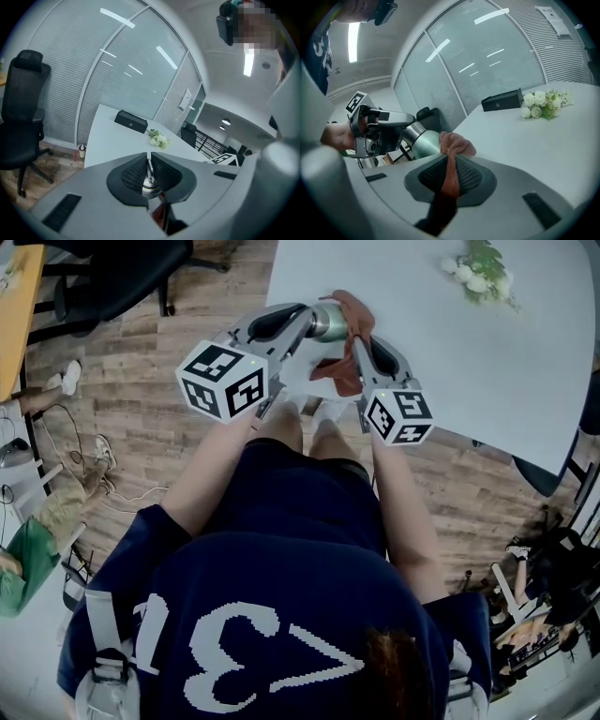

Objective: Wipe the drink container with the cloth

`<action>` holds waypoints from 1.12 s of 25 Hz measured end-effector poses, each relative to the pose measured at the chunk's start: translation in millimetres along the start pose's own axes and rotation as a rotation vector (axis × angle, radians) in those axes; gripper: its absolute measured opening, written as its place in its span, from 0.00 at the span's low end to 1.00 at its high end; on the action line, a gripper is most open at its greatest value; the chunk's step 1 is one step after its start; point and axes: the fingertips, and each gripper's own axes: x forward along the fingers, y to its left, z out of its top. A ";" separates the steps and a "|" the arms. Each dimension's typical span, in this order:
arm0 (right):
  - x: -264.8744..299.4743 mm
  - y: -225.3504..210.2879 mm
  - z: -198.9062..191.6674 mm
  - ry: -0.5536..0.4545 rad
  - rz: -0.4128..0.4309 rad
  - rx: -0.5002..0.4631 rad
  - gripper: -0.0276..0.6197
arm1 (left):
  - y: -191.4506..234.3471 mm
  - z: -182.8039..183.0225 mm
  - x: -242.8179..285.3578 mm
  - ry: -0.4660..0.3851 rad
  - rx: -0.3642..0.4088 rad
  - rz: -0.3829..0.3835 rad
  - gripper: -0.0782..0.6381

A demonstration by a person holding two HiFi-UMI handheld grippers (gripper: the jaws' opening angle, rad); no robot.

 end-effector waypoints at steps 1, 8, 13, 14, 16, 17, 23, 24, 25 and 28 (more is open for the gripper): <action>0.8 -0.1 0.0 0.000 0.000 0.002 0.13 | -0.8 -0.1 0.4 0.008 0.024 -0.015 0.14; 2.4 1.0 1.0 -0.003 0.000 0.010 0.13 | 1.9 -2.2 -0.3 0.058 0.009 -0.069 0.14; 1.8 24.6 19.1 -0.052 0.030 -0.026 0.13 | 16.1 3.0 -2.8 -0.010 -0.177 0.028 0.14; 2.0 32.0 24.7 -0.067 0.042 -0.041 0.13 | 18.2 3.4 -2.9 -0.026 -0.218 0.044 0.14; 2.0 48.9 37.4 -0.100 0.075 -0.075 0.13 | 21.2 3.7 -2.7 -0.052 -0.286 0.064 0.14; 2.2 59.2 44.4 -0.117 0.098 -0.097 0.13 | 22.0 4.0 -2.5 -0.060 -0.310 0.068 0.14; 5.0 93.4 57.1 -0.150 0.160 -0.189 0.13 | 24.6 4.3 -5.3 -0.071 -0.340 0.084 0.14; 4.8 84.8 51.5 -0.137 0.138 -0.174 0.13 | 25.6 3.6 -5.3 -0.071 -0.345 0.083 0.14; 4.4 74.2 45.7 -0.125 0.113 -0.158 0.13 | 26.4 3.1 -5.0 -0.071 -0.351 0.082 0.14; 4.1 39.7 27.8 -0.082 0.030 -0.127 0.13 | 27.9 3.2 -5.3 -0.076 -0.362 0.080 0.14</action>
